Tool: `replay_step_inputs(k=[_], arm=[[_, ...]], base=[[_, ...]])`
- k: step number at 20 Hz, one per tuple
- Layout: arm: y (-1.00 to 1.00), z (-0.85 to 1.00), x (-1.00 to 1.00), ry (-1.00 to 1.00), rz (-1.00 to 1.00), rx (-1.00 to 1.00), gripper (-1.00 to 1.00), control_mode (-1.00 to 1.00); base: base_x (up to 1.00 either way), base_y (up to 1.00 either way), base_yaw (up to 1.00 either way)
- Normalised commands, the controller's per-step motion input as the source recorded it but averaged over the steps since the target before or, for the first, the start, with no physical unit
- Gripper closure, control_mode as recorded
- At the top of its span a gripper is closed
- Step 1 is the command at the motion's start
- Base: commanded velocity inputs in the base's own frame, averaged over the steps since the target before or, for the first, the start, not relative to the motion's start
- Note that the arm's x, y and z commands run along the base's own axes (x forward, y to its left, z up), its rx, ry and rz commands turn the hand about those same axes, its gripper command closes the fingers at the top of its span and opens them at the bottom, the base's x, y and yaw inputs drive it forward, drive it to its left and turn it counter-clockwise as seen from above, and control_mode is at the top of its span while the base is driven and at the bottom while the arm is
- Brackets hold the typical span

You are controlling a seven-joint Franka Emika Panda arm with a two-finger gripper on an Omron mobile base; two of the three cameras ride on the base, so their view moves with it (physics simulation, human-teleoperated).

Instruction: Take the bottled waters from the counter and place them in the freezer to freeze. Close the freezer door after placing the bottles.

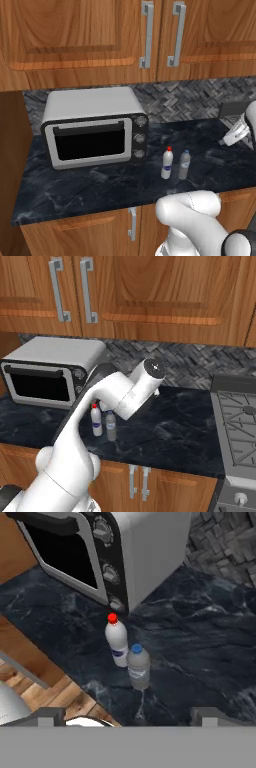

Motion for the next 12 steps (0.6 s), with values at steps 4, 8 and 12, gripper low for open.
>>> replay_step_inputs(k=[4,8,12], arm=[[-0.49,-0.28,0.02,-0.17,0.48,0.15,-1.0,-1.0],[-0.26,-0.22,0.0,-0.21,0.46,0.07,-1.0,-1.0],[-0.14,-0.2,0.01,-0.24,0.41,0.04,-1.0,-1.0]], base=[[0.0,0.0,0.0],[0.0,0.0,0.0],[0.0,0.0,0.0]])
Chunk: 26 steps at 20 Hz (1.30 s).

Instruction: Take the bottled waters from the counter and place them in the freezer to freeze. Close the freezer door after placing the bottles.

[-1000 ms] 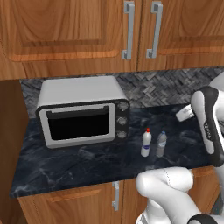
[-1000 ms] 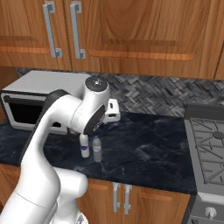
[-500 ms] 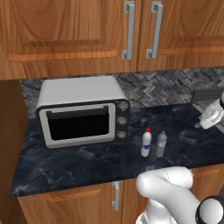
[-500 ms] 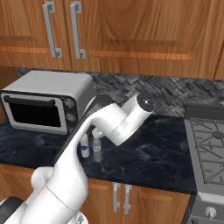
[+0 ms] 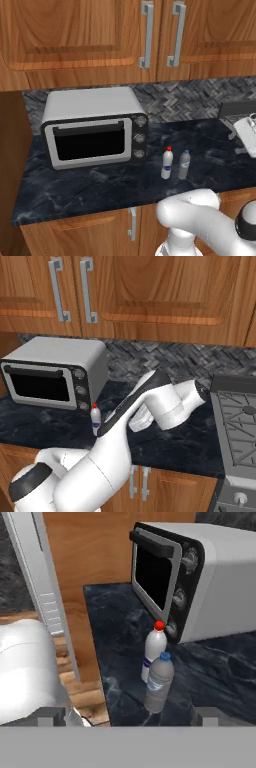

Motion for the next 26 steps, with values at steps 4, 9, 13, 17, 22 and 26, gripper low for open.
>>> replay_step_inputs(k=[4,9,13,17,22,26], arm=[[-0.16,-0.29,0.06,-0.32,0.24,0.13,-1.0,-1.0],[-0.01,-0.39,0.35,-0.16,0.12,0.01,-1.0,-1.0],[0.02,-0.58,0.72,-0.11,0.05,0.04,-1.0,-1.0],[0.09,-0.35,0.53,0.0,0.01,0.02,-1.0,-1.0],[0.06,-0.14,0.16,0.0,0.0,0.0,-1.0,-1.0],[0.22,-0.27,0.0,0.0,0.0,0.0,-1.0,-1.0]], base=[[0.0,0.0,0.0],[0.0,0.0,0.0],[0.0,0.0,0.0],[0.0,0.0,0.0],[0.0,0.0,0.0],[0.0,0.0,0.0]])
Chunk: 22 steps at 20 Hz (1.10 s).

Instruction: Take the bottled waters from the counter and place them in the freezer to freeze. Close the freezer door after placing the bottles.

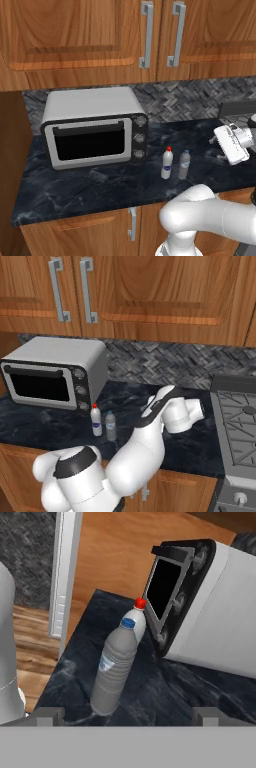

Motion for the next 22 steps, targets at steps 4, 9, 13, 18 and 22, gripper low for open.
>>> replay_step_inputs(k=[4,9,13,18,22], arm=[[0.25,-0.29,0.0,0.0,0.0,0.0,-1.0,-1.0],[0.25,-0.18,0.0,0.0,0.0,0.0,-1.0,-1.0],[0.33,-0.11,-0.13,0.0,0.0,0.0,-1.0,-1.0],[0.18,-0.01,-0.44,0.0,0.0,0.01,-1.0,-1.0],[0.05,0.0,-0.41,0.02,0.0,0.03,-1.0,-1.0]], base=[[0.0,0.0,0.0],[0.0,0.0,0.0],[0.0,0.0,0.0],[0.0,0.0,0.0],[0.0,0.0,0.0]])
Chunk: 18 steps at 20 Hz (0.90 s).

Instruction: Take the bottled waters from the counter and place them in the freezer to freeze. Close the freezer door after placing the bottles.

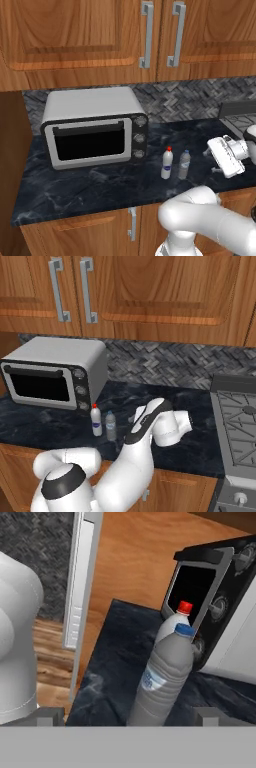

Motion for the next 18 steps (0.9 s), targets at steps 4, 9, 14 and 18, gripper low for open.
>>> replay_step_inputs(k=[4,9,14,18], arm=[[0.1,0.0,-0.2,0.0,0.0,0.0,-1.0,-1.0],[0.15,0.0,0.15,0.0,-0.11,0.0,-1.0,-1.0],[0.05,0.0,0.37,0.0,-0.2,0.0,-1.0,-1.0],[0.0,0.0,0.14,0.0,-0.03,0.0,-1.0,-1.0]], base=[[0.0,0.0,0.0],[0.0,0.0,0.0],[0.0,0.0,0.0],[0.0,0.0,0.0]])
